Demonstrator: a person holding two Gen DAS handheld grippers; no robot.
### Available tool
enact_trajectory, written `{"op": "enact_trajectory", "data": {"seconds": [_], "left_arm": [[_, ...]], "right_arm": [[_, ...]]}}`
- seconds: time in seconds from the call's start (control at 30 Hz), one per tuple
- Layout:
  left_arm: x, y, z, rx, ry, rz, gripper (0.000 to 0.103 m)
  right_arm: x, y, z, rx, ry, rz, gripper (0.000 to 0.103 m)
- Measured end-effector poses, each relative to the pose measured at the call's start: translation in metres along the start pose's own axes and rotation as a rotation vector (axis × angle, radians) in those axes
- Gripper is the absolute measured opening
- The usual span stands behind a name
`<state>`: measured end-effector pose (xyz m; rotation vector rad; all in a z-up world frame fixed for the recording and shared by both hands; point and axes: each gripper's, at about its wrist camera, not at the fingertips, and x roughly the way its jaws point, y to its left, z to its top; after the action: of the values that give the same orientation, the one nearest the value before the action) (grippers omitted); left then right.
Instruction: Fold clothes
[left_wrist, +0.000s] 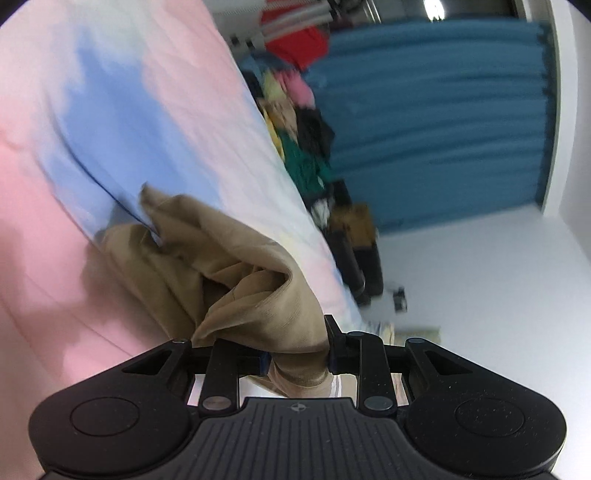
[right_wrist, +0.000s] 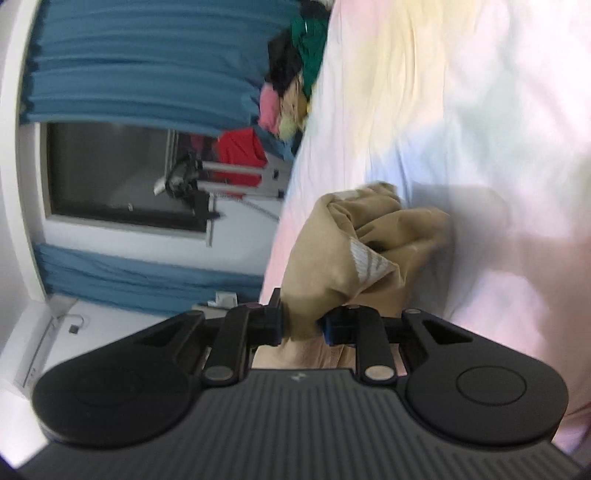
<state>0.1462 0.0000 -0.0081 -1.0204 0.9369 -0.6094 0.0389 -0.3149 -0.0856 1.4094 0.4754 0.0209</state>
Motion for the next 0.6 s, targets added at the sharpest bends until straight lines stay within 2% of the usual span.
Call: {"op": "enact_trajectory", "data": {"seconds": [0.13,0.23,0.4,0.53,0.6], "left_arm": [[0.064,-0.040,0.000,-0.014,0.097,0.046,0.028],[0.122,-0.070,0.008,0.007,0.138,0.094,0.028],[0.235,-0.142,0.034,0.140,0.096,0.159,0.028],[0.307,-0.192,0.046,0.239,0.043,0.139,0.027],[0.328,-0.208,0.040,0.286,0.038,0.132,0.027]], "right_arm": [[-0.015,0.006,0.049,0.014,-0.060,-0.018,0.023],[-0.004,0.010,0.093,0.014,-0.106,-0.048,0.024],[0.039,0.027,0.177,-0.034,-0.180,-0.102,0.023],[0.074,0.043,0.238,-0.091,-0.274,-0.111,0.023],[0.086,0.046,0.258,-0.121,-0.322,-0.108,0.023]]}}
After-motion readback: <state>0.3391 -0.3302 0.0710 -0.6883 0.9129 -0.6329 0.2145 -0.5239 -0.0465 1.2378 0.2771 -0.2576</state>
